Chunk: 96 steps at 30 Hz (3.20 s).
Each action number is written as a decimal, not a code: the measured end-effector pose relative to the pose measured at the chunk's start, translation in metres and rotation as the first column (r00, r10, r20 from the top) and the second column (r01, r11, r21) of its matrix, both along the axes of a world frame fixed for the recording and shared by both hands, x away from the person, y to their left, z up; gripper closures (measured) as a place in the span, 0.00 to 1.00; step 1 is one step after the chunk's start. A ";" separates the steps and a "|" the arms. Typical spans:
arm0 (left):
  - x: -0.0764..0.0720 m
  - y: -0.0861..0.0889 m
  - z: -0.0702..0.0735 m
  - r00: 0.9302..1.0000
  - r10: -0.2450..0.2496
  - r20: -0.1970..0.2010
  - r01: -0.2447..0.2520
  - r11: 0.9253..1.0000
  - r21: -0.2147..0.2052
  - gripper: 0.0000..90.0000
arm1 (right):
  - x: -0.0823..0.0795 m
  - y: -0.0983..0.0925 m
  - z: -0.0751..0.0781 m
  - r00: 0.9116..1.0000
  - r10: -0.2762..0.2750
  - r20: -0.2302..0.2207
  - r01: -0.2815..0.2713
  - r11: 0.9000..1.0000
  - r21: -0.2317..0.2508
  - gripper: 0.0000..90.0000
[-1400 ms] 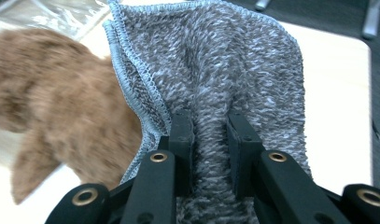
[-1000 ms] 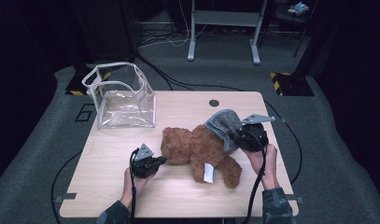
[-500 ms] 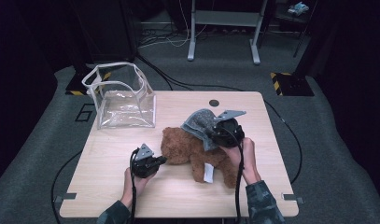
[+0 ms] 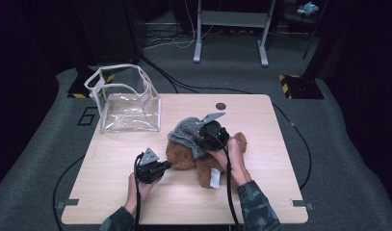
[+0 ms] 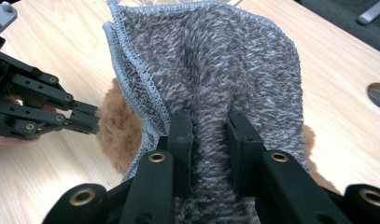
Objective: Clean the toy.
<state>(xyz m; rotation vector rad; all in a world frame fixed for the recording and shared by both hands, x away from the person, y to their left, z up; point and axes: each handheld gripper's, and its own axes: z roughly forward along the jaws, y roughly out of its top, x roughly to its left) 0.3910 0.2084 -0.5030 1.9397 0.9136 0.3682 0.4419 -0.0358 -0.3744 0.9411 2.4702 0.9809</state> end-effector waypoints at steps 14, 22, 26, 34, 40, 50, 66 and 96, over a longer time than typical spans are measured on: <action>0.000 0.000 0.000 1.000 -0.001 -0.005 0.001 1.000 -0.007 0.97 | 0.010 0.023 -0.008 0.999 0.025 -0.047 -0.025 1.000 0.007 0.54; 0.001 0.000 -0.001 1.000 0.003 -0.001 -0.003 1.000 0.003 0.97 | 0.026 0.028 -0.016 0.994 0.021 -0.104 -0.018 0.999 0.029 0.73; 0.001 0.000 -0.001 1.000 0.003 -0.001 -0.003 1.000 0.004 0.97 | 0.025 0.029 -0.019 0.996 0.005 -0.092 -0.004 1.000 0.009 0.83; 0.000 -0.001 -0.001 1.000 0.011 -0.003 -0.011 1.000 -0.012 0.98 | 0.022 0.025 -0.017 0.997 -0.016 -0.081 0.012 0.999 -0.049 0.86; 0.000 0.000 -0.003 1.000 0.007 -0.002 -0.007 1.000 -0.010 0.98 | 0.022 0.008 -0.021 0.996 -0.061 -0.072 0.052 0.991 -0.122 0.86; 0.000 0.001 -0.010 1.000 0.006 0.012 -0.006 1.000 -0.017 0.98 | 0.022 -0.013 -0.020 0.990 -0.122 -0.068 0.113 0.986 -0.121 0.86; -0.001 0.003 -0.022 0.999 0.011 0.040 -0.009 0.999 -0.052 0.99 | 0.023 -0.039 -0.018 0.983 -0.170 -0.064 0.162 0.979 -0.120 0.86; -0.002 0.002 -0.022 0.998 0.018 0.058 -0.015 0.999 -0.045 0.99 | 0.030 -0.095 -0.028 0.943 -0.320 -0.086 0.309 0.943 -0.122 0.87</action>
